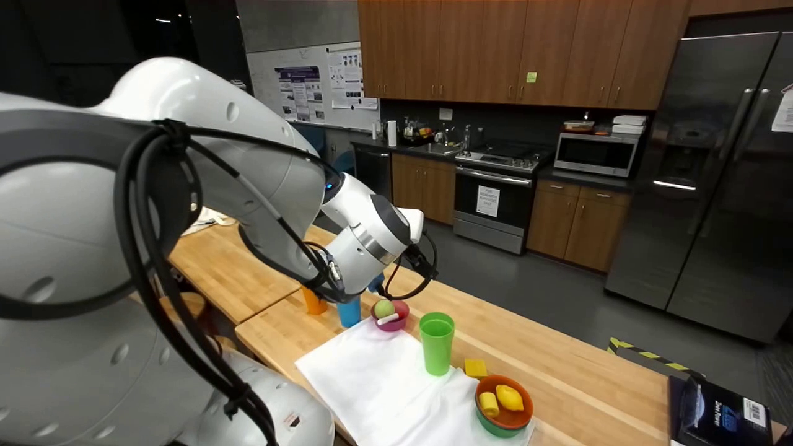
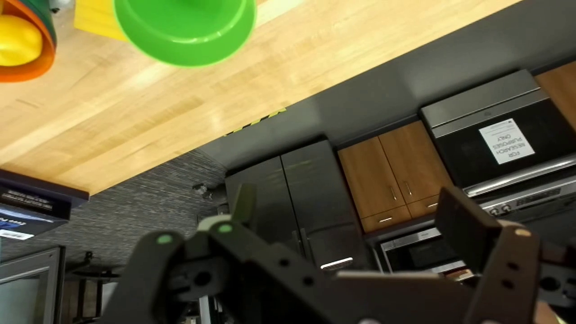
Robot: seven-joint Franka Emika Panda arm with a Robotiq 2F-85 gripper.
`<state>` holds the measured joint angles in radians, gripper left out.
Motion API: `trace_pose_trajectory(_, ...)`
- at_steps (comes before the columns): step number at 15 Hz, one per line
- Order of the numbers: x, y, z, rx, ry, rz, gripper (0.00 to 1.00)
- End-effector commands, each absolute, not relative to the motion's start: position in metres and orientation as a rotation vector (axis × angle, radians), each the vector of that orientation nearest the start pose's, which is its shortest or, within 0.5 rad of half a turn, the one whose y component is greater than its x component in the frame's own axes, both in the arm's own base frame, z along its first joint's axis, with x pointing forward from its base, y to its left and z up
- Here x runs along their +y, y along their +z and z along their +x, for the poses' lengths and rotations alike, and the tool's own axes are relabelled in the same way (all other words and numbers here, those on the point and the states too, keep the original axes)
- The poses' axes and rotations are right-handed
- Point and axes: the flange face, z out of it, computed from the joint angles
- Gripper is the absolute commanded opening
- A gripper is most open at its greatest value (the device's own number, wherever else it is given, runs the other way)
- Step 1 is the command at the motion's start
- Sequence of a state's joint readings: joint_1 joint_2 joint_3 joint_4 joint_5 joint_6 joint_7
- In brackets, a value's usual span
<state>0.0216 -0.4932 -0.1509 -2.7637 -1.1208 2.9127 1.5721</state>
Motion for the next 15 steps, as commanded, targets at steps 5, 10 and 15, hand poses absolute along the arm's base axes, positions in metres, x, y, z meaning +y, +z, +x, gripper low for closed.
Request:
trace_pose_trajectory(5,0.007,0.409,0.387,1.029,-1.161,-2.718,1.0)
trace_pose_trajectory(10,-0.011,0.413,0.406,1.538,-1.03,-2.552,1.0)
trace_pose_trajectory(15,-0.021,0.422,0.419,1.881,-0.988,-2.305,1.0)
